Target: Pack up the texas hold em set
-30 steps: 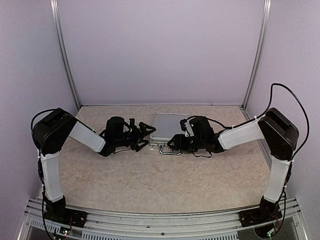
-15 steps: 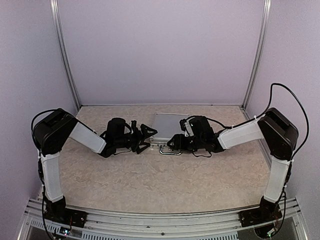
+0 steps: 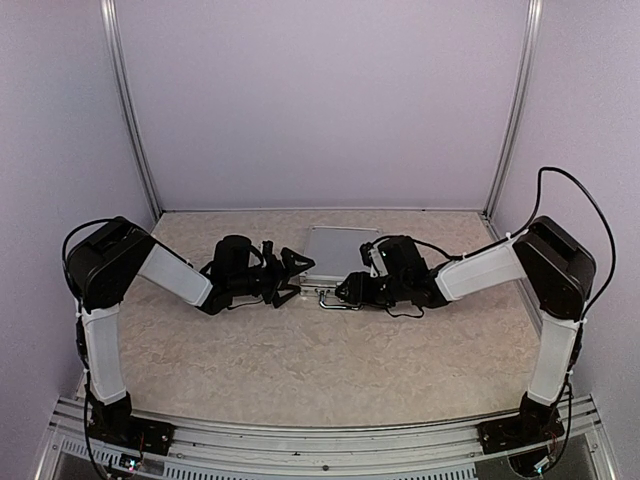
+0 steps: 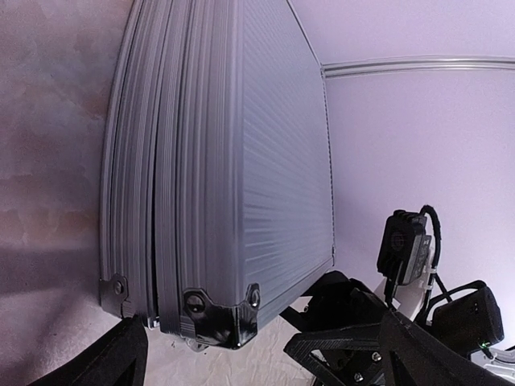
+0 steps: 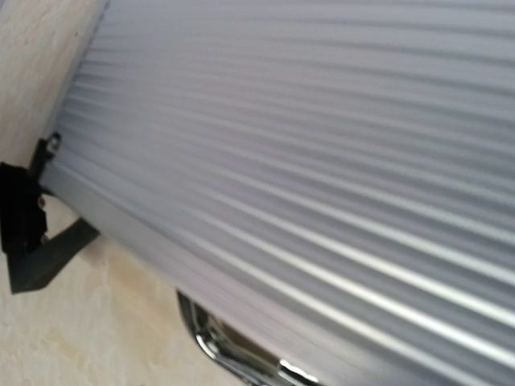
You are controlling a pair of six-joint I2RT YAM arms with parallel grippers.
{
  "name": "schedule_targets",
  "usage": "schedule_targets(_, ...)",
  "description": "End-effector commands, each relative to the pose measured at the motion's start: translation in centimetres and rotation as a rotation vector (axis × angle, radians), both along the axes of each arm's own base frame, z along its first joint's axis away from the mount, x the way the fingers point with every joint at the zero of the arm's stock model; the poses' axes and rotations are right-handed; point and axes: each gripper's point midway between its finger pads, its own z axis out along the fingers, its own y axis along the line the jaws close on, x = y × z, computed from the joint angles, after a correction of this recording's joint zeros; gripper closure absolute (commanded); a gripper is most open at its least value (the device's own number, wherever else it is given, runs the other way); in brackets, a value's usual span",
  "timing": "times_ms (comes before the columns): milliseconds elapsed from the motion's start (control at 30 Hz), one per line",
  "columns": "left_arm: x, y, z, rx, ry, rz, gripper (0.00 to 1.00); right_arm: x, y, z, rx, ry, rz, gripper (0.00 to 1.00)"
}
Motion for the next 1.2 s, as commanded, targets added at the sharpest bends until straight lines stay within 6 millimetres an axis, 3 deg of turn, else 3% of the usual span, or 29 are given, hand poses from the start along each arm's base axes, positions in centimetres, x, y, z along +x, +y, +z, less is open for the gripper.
schedule_targets(0,0.3,-1.2,3.3,-0.054,-0.078,-0.025,0.01,-0.8,0.3,-1.0,-0.003,0.012,0.016,0.41)
schedule_targets(433,-0.4,-1.1,5.0,-0.058,-0.103,-0.030,0.01,-0.8,0.4,-0.9,-0.006,0.010,0.019,0.41)
schedule_targets(1167,0.3,-1.7,4.6,-0.045,-0.105,-0.032,0.01,0.2,1.9,-0.6,0.021,-0.013,0.045,0.41)
